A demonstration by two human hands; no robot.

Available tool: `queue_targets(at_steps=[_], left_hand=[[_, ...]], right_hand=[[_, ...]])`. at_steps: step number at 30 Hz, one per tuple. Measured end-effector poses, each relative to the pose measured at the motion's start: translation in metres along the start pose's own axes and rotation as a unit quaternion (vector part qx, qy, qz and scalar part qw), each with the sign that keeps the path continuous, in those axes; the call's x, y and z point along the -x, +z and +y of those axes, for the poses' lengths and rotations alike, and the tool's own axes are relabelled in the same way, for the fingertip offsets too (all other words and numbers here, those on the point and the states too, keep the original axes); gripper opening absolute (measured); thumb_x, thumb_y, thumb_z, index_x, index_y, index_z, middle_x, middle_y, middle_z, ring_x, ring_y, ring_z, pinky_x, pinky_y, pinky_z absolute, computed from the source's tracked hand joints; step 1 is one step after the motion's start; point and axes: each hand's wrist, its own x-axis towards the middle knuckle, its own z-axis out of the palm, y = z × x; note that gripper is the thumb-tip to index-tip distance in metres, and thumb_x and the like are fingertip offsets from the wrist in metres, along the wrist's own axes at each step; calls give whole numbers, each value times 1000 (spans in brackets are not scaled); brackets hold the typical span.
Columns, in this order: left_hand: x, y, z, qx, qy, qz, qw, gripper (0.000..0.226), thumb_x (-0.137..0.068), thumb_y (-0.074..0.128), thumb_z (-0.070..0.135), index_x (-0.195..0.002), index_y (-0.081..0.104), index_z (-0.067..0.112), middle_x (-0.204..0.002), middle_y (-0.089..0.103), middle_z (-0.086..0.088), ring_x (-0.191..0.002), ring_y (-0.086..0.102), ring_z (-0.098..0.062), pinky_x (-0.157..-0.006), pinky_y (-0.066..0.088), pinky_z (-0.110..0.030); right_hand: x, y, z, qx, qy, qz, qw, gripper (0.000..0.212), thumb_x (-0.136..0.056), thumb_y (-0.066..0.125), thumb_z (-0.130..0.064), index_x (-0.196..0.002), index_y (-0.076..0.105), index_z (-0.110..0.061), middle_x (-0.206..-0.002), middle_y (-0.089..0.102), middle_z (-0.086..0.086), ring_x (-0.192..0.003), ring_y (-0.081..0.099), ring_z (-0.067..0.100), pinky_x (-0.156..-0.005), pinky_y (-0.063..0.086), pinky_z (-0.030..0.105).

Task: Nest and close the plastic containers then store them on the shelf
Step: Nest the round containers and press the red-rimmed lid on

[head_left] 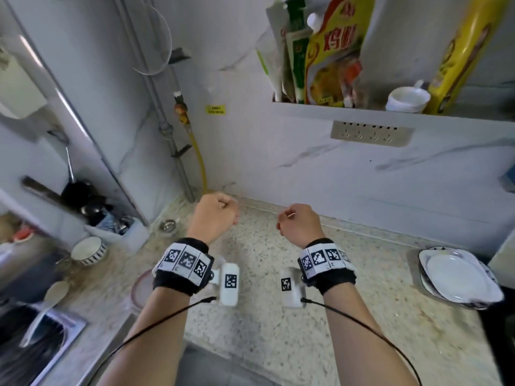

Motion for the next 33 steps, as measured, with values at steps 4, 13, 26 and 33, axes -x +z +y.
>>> queue_targets(at_steps=[4,13,26,33], left_hand=[[-7,12,-56,-18,-66,-1,998,14,-96,57,16,-93,70,13,-82,77,-3,-61,73,-7,-51,52,-20],[-15,-12,-168,-32,-202,41,978,23,-94,52,16,-77,67,12,-76,77,-10,-76,75,-32,-72,61,-48],[-52,-80,-311,-185,-304,-19,934,46,-103,45,29,-67,59,3,-63,55,-15,-61,52,-25,-61,40,-34],[-76,-104,-359,-193,-346,-52,917,57,-95,59,48,-123,57,-1,-101,68,-20,-98,65,-36,-82,51,-37]], right_hand=[[-14,34,34,4,48,-68,997,22,-93,58,-22,-77,73,-18,-68,75,-4,-60,72,7,-51,47,18],[-28,101,71,42,127,-134,982,32,-97,55,-19,-68,68,-15,-70,76,4,-68,74,19,-58,55,25],[-39,213,56,122,203,-173,956,31,-94,59,-26,-100,75,0,-91,77,16,-87,73,30,-78,60,38],[-35,266,60,146,254,-158,943,29,-90,64,-24,-111,61,-4,-104,68,14,-66,57,20,-48,42,23]])
